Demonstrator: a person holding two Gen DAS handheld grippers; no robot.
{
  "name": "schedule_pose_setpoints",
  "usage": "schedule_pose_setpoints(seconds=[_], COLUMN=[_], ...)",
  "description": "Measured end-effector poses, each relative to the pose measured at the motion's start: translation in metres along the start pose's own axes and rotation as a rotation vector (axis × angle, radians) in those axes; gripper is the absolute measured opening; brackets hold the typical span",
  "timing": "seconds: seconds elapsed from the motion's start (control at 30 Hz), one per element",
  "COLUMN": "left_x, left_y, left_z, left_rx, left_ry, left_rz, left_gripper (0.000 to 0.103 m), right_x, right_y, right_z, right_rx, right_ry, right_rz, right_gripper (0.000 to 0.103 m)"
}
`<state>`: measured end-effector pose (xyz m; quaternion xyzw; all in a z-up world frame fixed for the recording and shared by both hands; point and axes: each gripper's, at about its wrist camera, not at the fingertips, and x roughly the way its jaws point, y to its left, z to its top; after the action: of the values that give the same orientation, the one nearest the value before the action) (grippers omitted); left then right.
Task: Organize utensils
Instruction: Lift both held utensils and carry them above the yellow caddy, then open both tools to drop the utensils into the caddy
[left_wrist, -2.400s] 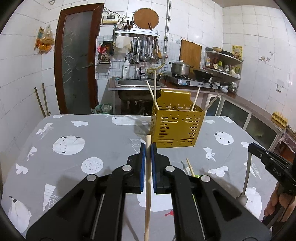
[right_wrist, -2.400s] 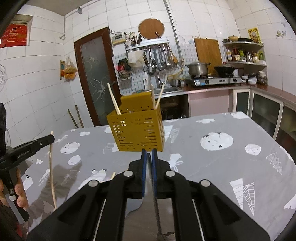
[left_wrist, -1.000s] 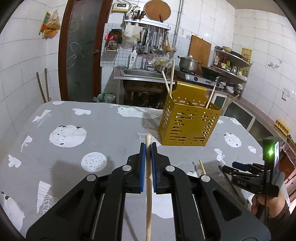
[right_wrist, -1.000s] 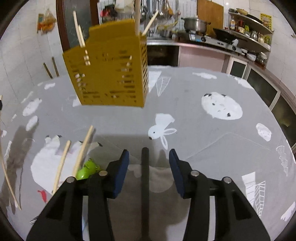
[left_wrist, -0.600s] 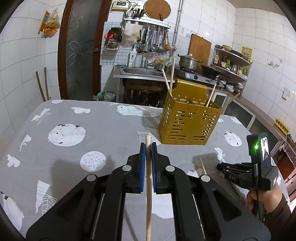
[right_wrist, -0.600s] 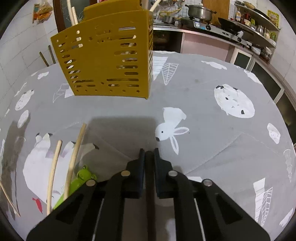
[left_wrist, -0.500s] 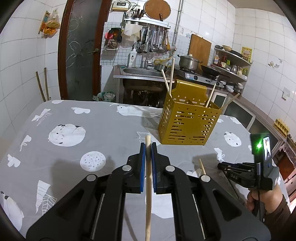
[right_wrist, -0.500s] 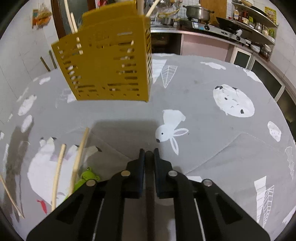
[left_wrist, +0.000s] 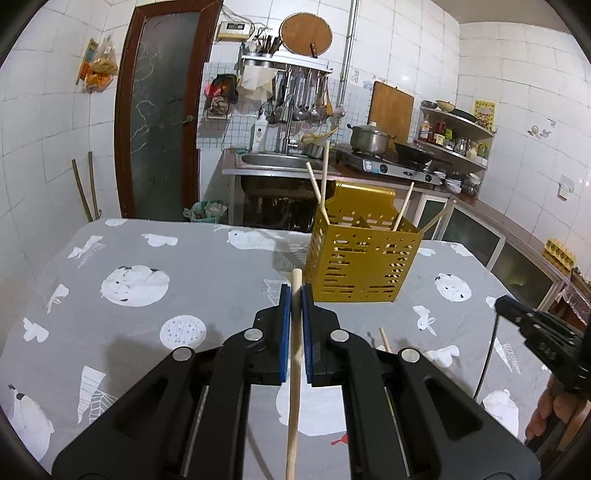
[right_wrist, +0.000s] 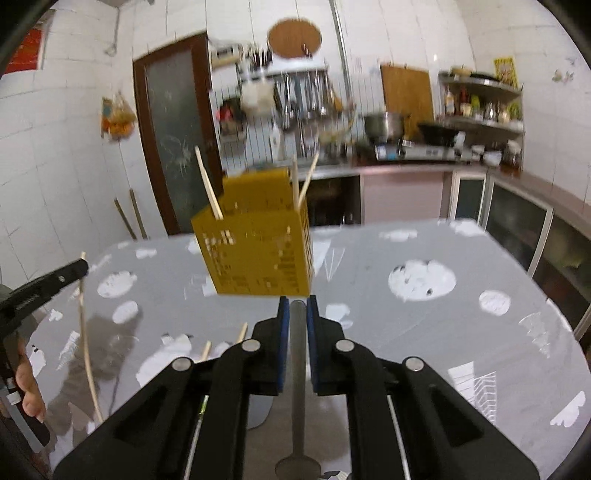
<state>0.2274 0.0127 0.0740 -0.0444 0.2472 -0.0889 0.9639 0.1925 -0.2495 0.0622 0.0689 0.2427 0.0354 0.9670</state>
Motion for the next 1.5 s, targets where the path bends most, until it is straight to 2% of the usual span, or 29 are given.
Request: schedule_pose_setpoints(seconds=[0.2, 0.57, 0.7, 0.97, 1.13, 1.27, 1.37, 1.5], left_x=[-0.011, -0.016, -0.018, -0.020, -0.006, 0.016, 0.042, 0.074], left_y=[-0.010, -0.027, -0.035, -0.061, -0.076, -0.081, -0.077, -0.070], left_z=[0.008, 0.037, 0.060, 0.134, 0.167, 0.189, 0.199, 0.195], left_rx=[0.008, 0.008, -0.001, 0.009, 0.015, 0.015, 0.000, -0.010], left_ry=[-0.043, -0.122, -0.169, -0.321, -0.371, -0.414, -0.419, -0.410], left_rz=[-0.002, -0.041, -0.066, -0.089, -0.097, -0.089, -0.081, -0.072], left_gripper=[0.005, 0.005, 0.005, 0.005, 0.005, 0.005, 0.005, 0.005], right_x=[-0.023, -0.031, -0.029, -0.008, 0.013, 0.035, 0.051, 0.076], right_y=[-0.003, 0.001, 0.004, 0.019, 0.027, 0.020, 0.015, 0.016], right_z=[0.008, 0.035, 0.056, 0.118, 0.155, 0.176, 0.184, 0.180], right_rx=[0.007, -0.013, -0.014, -0.025, -0.046, -0.004, 0.027, 0.003], right_ry=[-0.109, -0.182, -0.220, -0.318, -0.395, -0.427, -0.440, -0.454], right_rz=[-0.007, 0.007, 0.013, 0.044, 0.030, 0.027, 0.048, 0.052], right_gripper=[0.010, 0.010, 0.010, 0.010, 0.010, 0.010, 0.010, 0.010])
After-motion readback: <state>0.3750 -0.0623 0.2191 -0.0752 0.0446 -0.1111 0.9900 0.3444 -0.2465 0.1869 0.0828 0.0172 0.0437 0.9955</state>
